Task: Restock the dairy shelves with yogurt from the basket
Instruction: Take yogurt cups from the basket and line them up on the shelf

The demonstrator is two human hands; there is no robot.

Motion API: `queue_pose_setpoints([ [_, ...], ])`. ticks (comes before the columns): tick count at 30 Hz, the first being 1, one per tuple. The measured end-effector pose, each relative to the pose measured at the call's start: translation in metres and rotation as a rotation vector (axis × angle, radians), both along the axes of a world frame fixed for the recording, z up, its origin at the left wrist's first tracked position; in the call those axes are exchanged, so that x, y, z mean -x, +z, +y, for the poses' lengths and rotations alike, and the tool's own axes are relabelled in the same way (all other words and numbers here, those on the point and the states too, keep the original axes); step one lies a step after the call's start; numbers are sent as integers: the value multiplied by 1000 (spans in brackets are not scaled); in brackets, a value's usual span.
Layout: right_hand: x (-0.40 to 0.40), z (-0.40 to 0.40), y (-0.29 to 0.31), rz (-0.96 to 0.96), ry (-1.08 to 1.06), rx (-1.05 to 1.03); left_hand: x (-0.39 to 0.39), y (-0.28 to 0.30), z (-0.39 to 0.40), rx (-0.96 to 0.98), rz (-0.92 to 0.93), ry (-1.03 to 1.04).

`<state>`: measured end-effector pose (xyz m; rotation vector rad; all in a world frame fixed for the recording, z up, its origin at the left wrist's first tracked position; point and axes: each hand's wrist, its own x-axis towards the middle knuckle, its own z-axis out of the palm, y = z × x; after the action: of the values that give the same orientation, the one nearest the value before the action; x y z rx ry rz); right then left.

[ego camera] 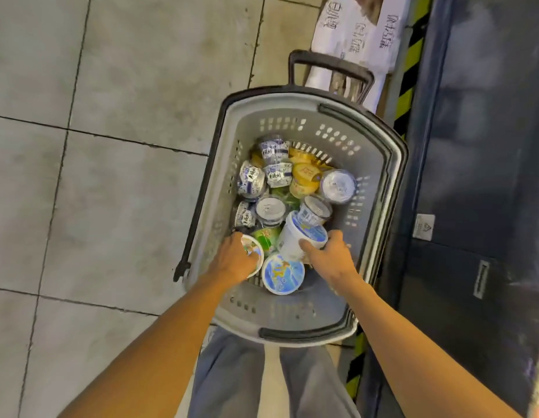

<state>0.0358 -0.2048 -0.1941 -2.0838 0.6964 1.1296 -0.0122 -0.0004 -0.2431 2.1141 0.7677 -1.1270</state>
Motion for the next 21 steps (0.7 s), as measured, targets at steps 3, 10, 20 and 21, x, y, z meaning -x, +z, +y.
queue_pose_setpoints([
  [3,-7,-1,-35,45,-150,28,-7,-36,0,15,-9,49],
  [10,-34,-1,-86,-146,-191,14,-50,-80,-11,151,-284,40],
  [20,-42,3,-116,-192,-342,10,-55,-103,-36,81,-342,47],
  [21,-41,1,-116,-215,-345,14,-52,-102,-35,61,-360,40],
])
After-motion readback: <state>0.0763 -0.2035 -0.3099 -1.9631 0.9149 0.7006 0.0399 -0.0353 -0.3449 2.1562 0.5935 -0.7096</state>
